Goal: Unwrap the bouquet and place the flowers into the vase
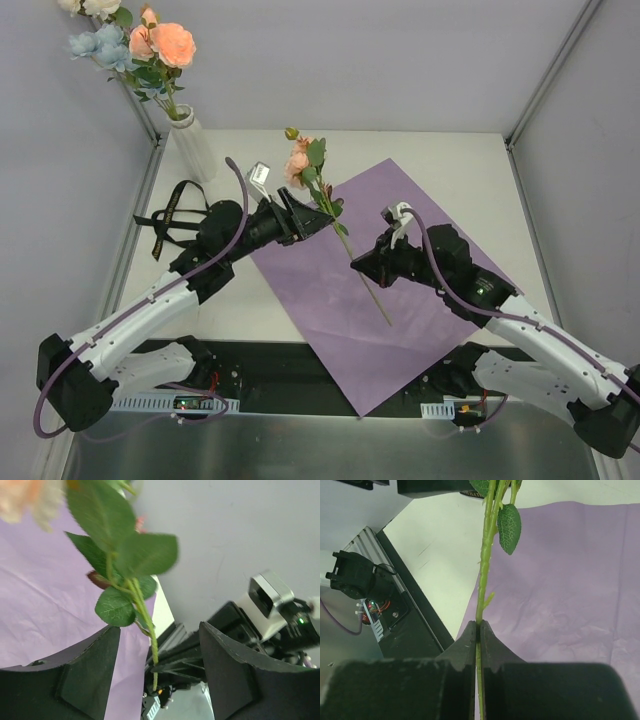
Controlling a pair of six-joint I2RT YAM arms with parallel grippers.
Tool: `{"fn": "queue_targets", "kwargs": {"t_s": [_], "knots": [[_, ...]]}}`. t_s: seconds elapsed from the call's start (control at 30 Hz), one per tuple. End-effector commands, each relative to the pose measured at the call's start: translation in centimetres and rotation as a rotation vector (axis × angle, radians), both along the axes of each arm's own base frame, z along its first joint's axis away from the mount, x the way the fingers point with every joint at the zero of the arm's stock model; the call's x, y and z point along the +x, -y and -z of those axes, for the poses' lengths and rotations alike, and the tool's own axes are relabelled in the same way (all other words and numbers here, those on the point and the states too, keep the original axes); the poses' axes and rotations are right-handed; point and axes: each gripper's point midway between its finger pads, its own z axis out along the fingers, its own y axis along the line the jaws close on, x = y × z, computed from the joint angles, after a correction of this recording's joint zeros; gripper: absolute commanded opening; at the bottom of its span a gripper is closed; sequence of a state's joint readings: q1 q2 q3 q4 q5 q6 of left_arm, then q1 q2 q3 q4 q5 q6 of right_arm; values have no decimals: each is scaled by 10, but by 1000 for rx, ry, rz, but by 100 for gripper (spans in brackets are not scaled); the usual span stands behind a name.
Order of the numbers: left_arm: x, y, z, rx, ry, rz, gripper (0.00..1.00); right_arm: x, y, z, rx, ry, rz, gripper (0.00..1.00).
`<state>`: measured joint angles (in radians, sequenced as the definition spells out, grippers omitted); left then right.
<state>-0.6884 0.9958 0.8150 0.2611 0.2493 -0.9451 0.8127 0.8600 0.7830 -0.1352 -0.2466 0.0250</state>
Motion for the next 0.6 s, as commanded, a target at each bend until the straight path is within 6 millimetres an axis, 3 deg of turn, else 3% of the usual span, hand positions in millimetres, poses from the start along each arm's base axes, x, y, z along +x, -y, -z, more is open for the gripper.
{"fn": "queue_targets", "kwargs": {"t_s": [0.0,0.3,0.57], "knots": [[15,-3,-20,-17,17,-85,62,-1,-1,-21,40,114,-19,1],[31,9,-22,22,8,-85,49,-5,-2,-18,20,130,-39,1],[40,1,-31,63,94,-138,11,-6,-3,-14,-1,133,-53,1]]}}
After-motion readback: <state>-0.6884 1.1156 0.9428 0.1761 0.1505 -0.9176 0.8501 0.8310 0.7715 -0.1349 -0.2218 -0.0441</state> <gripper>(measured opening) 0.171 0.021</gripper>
